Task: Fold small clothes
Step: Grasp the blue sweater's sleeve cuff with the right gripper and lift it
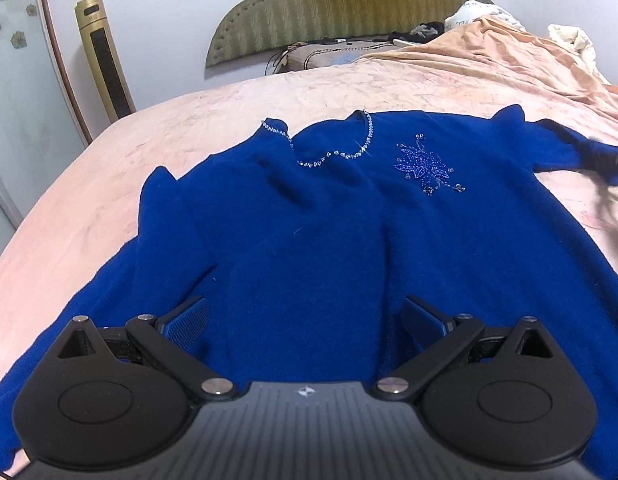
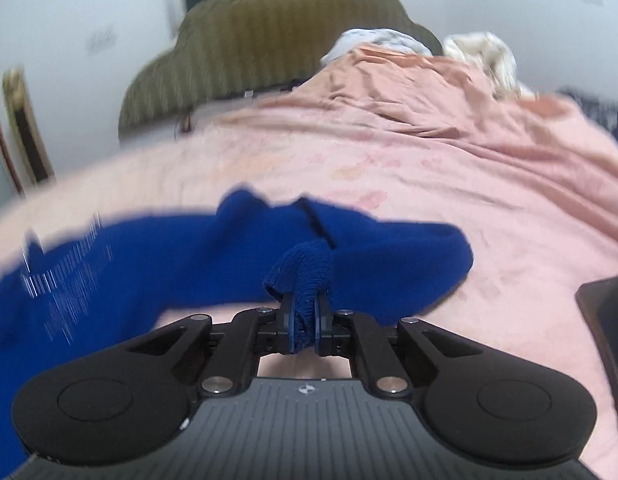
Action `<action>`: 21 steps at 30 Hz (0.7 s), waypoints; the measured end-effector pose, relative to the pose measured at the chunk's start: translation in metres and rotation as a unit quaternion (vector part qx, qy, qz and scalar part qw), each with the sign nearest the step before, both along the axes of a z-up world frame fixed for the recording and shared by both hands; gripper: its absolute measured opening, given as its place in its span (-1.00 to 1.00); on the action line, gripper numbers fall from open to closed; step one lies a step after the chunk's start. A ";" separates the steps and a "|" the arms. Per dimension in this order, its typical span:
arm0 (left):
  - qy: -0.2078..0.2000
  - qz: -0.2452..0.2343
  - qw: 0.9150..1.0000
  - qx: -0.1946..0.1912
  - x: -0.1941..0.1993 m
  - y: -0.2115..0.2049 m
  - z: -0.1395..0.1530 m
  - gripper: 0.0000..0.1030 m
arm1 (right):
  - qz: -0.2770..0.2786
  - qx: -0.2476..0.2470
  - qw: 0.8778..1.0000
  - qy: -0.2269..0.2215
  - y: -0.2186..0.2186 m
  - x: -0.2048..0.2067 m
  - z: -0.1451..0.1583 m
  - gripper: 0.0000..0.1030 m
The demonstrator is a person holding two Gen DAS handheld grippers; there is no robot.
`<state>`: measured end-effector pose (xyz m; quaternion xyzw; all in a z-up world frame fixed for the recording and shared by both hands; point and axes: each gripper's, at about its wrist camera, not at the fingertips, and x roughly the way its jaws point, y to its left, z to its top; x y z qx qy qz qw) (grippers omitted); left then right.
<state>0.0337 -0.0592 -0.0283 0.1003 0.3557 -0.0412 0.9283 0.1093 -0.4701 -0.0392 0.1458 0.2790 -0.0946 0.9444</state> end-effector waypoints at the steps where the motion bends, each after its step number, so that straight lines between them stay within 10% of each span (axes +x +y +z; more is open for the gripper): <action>1: -0.002 0.000 1.000 0.001 0.000 0.000 0.000 1.00 | -0.012 0.018 1.000 -0.011 -0.013 0.001 0.007 -0.81; 10: -0.002 0.006 1.000 0.006 0.004 0.001 -0.001 1.00 | -0.165 0.018 0.984 -0.058 -0.119 0.019 0.043 -0.81; 18: 0.001 0.008 1.000 0.015 0.008 -0.001 -0.004 1.00 | -0.274 0.064 0.959 -0.016 -0.214 0.038 0.006 -0.80; 21: 0.004 0.007 1.000 0.016 0.010 -0.003 -0.005 1.00 | -0.271 0.130 0.954 -0.011 -0.229 0.039 -0.017 -0.49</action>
